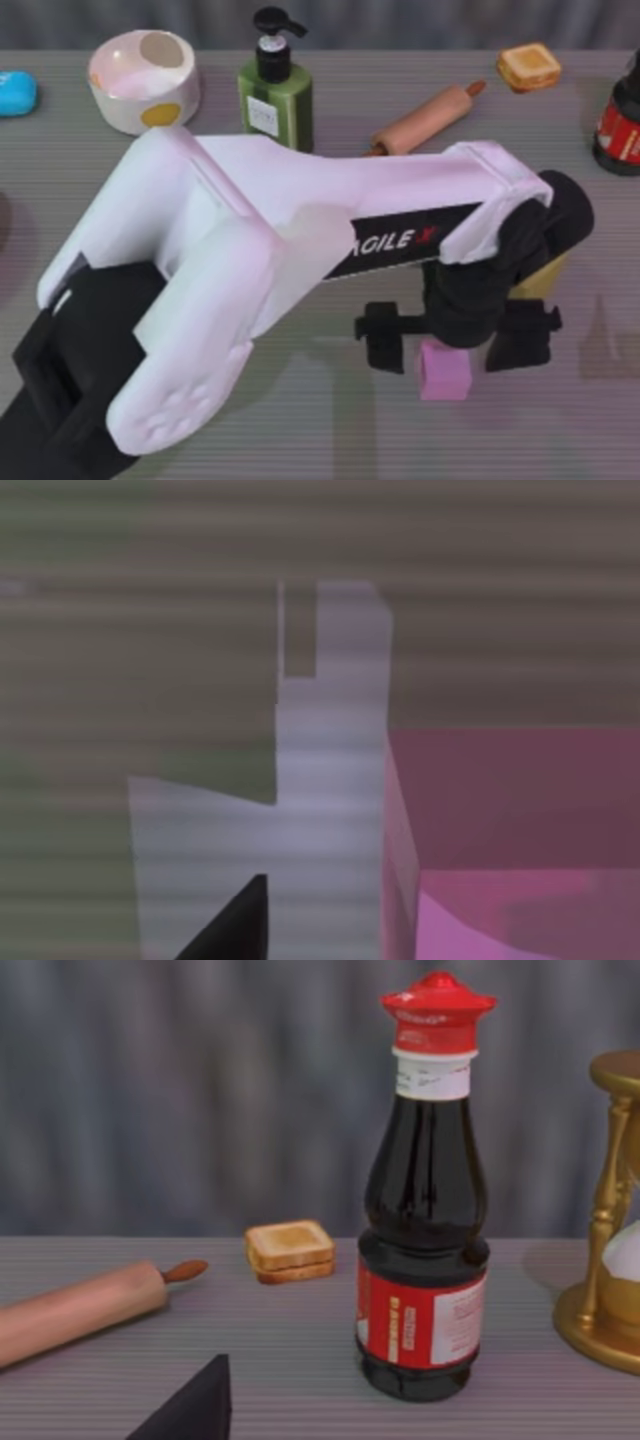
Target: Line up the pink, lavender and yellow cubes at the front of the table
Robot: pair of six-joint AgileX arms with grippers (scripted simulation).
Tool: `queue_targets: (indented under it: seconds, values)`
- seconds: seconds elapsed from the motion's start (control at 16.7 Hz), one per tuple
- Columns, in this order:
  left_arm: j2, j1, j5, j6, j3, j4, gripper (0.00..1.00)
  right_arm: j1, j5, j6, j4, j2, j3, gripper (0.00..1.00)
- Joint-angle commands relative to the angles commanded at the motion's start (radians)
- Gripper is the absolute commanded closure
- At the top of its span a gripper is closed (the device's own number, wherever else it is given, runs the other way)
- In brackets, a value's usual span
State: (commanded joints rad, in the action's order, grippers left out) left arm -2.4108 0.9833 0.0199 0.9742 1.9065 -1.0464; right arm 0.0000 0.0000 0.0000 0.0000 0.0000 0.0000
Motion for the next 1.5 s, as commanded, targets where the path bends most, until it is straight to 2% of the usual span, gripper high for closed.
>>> queue_targets:
  seconds: [0.42, 0.84, 1.2, 1.38, 1.5]
  values:
    - [0.001, 0.001, 0.0, 0.0, 0.004, -0.004, 0.0, 0.0, 0.0, 0.0, 0.0, 0.0, 0.0, 0.0]
    - [0.048, -0.012, 0.001, 0.006, 0.165, -0.219, 0.0, 0.0, 0.0, 0.0, 0.0, 0.0, 0.0, 0.0]
    - [0.053, -0.01, 0.001, 0.004, 0.18, -0.235, 0.0, 0.0, 0.0, 0.0, 0.0, 0.0, 0.0, 0.0]
    - [0.054, -0.04, 0.001, -0.059, 0.175, -0.232, 0.0, 0.0, 0.0, 0.0, 0.0, 0.0, 0.0, 0.0]
    - [0.059, -0.086, -0.001, -0.152, 0.164, -0.226, 0.0, 0.0, 0.0, 0.0, 0.0, 0.0, 0.0, 0.0]
